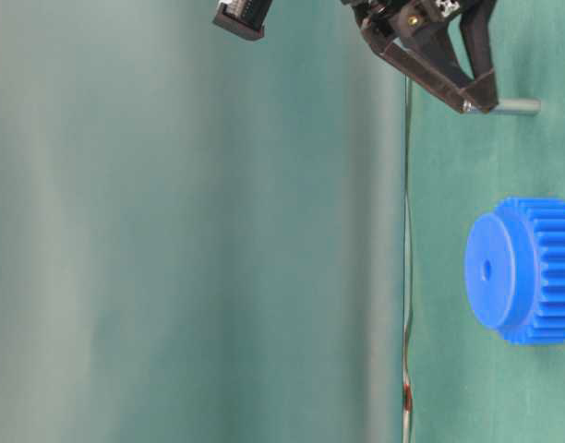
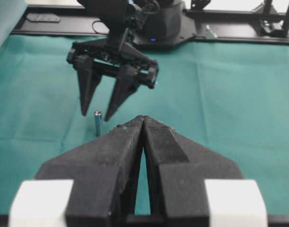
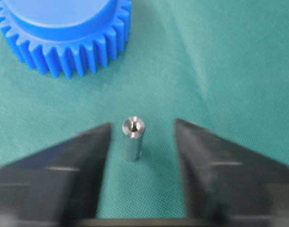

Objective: Insert the shaft into the center hole of the gear.
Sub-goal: 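Lower the open right gripper around the upright silver shaft and close, then carry the held shaft left over the blue gear's center hole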

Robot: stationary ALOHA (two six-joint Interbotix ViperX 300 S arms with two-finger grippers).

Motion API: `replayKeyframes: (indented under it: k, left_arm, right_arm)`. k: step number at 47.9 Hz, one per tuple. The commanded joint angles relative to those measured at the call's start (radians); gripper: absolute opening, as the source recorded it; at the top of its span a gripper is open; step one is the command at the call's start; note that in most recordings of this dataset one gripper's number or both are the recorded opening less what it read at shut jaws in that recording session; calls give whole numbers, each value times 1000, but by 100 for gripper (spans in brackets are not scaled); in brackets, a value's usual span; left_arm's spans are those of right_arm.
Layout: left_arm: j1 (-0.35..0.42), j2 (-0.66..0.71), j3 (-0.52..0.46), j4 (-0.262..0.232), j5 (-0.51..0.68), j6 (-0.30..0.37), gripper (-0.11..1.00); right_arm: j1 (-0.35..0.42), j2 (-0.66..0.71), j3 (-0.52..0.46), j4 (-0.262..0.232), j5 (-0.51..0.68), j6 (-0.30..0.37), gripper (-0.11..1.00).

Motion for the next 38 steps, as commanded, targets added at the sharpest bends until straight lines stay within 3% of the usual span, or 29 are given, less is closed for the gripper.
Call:
replayKeyframes:
  k: [1,6,19,38]
  left_arm:
    - [2,5,-21,2,-5,2,0]
    - [2,5,-21,3,-5,2,0]
    - [2,5,-21,3,-5,0,0]
    - [2,5,-21,3,-2,-17,0]
  right_arm:
    - [11,-8,-12,0,-3,0,36]
    - [17,-9,-12,0,-3,0,16]
    - [18,-21,-14,0,6,0,16]
    - [14,-236,-38,-2,184,-34,16]
